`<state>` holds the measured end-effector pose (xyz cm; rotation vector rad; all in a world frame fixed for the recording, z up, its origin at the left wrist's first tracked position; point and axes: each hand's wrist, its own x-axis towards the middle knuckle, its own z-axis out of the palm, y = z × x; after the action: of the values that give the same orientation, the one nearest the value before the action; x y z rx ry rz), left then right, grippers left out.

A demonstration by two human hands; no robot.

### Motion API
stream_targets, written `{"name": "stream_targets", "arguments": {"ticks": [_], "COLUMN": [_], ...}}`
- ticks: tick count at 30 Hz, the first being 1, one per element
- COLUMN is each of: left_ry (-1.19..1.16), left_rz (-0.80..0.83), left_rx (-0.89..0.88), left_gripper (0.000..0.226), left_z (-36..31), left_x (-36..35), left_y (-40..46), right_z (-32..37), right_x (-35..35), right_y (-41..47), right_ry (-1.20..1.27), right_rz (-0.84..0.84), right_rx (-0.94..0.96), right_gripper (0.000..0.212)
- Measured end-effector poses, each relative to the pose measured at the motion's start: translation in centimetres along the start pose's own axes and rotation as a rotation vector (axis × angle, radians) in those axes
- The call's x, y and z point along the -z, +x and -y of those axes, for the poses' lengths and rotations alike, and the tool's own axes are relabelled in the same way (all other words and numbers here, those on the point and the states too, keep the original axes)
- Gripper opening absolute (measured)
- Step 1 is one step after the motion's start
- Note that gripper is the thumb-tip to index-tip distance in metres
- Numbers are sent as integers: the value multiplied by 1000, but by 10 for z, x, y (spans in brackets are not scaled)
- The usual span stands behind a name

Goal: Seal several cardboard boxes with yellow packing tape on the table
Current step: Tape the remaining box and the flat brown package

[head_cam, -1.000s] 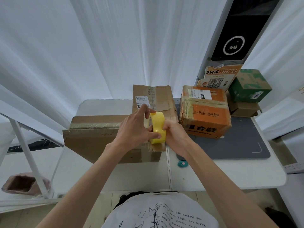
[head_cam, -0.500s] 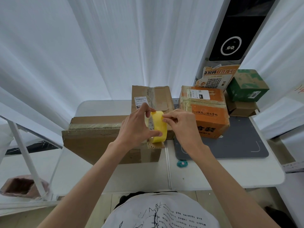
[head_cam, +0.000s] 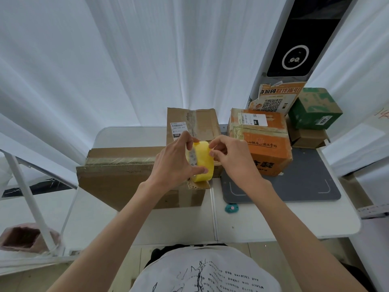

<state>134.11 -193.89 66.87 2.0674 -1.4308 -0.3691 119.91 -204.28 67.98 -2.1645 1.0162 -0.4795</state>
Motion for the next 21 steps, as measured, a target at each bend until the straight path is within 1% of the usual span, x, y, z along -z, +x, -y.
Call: {"name": "stream_targets", "arguments": {"ticks": [5,9,12,14,16,17,18,20,21], "left_ry": [-9,-12,-19,-27,-34,-39,-39,-21,-6], "left_rz": [-5,-19,-24,-35,-50,-48,-42,-12,8], "left_rx": [24,31,36,36,24,18,11,-8,-21], "left_gripper": [72,73,73,72,71,70,69,69,69], "left_z": [-2,1,3,5,9,11,13,15,16], "left_x": [0,-1,-2,0,2,4,6,12,16], "left_y": [1,2,1,1,2,3,5,6,6], "right_z": [2,2,0,0,-1,-4,-6,-10,-13], "right_x": [-7,-14,-19,-21,-24,-26,-28,-32,-34], "right_y": [5,1,-3,-6,-9,-9,-10,-11,-12], "right_ry": [-54,-63,-46,-6,86,185,328,608,706], "right_rz": [-12,-66,-87,-81,-55,-26,29,181,239], "right_rx": [-4,17,18,12,-27,-92,-183,-376,-419], "right_gripper": [7,6,8,13,13,8,9,33,45]}}
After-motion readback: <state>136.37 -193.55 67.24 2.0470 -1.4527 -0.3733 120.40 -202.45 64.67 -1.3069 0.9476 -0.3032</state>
